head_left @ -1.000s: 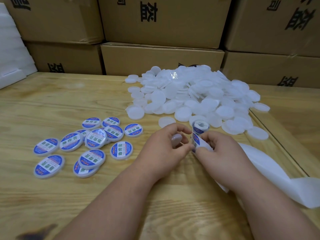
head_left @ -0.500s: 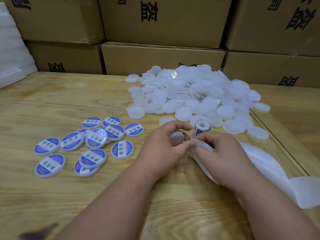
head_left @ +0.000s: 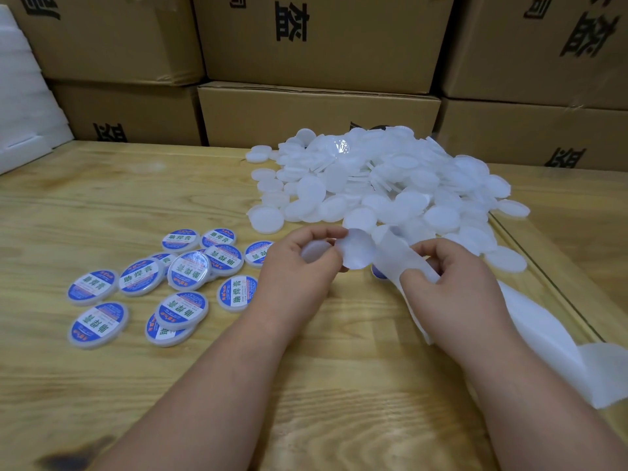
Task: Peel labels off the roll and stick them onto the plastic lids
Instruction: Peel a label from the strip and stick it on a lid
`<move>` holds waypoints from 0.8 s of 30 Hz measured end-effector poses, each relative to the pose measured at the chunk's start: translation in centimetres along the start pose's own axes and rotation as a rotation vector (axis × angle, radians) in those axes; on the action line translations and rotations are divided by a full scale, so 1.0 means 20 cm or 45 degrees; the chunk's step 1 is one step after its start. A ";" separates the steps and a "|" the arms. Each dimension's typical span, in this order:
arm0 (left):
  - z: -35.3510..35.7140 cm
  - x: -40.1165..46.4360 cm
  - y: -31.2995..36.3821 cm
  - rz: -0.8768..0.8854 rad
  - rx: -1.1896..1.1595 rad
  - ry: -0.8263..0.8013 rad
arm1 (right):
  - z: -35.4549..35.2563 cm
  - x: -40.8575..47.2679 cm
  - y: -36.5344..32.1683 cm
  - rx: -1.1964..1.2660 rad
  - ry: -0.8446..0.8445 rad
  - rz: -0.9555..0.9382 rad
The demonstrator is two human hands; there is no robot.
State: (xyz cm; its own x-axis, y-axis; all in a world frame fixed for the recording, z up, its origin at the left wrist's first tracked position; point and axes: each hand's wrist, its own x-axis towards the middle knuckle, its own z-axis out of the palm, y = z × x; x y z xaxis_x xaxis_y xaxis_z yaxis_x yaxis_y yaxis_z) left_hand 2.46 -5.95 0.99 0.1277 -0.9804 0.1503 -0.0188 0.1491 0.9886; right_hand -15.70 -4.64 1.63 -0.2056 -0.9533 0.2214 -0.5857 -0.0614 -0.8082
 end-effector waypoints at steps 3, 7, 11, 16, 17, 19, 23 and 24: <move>0.00 0.00 0.01 -0.018 -0.071 -0.040 | 0.01 -0.01 -0.01 -0.002 0.057 -0.152; 0.01 -0.02 0.02 -0.047 -0.132 -0.125 | 0.02 -0.04 -0.04 0.023 0.152 -0.452; 0.01 -0.03 0.03 -0.083 -0.169 -0.171 | 0.02 -0.05 -0.05 0.086 0.152 -0.522; 0.02 -0.03 0.04 -0.146 -0.319 -0.234 | 0.02 -0.05 -0.06 0.151 0.172 -0.519; 0.02 -0.02 0.05 -0.179 -0.405 -0.258 | 0.02 -0.05 -0.07 0.175 0.189 -0.534; 0.03 -0.02 0.05 -0.264 -0.607 -0.307 | 0.02 -0.06 -0.09 0.234 0.224 -0.556; 0.03 -0.03 0.05 -0.326 -0.773 -0.297 | -0.01 -0.05 -0.10 0.476 0.195 -0.380; 0.04 -0.03 0.05 -0.333 -0.787 -0.284 | -0.01 -0.05 -0.11 0.543 0.168 -0.334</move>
State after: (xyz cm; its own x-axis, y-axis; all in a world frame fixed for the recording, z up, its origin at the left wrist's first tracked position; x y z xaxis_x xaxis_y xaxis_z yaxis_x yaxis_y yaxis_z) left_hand 1.58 -5.35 1.99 -0.1562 -0.9872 -0.0306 0.5595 -0.1140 0.8210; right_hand -14.39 -3.42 3.19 -0.2078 -0.8458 0.4914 -0.2645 -0.4351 -0.8607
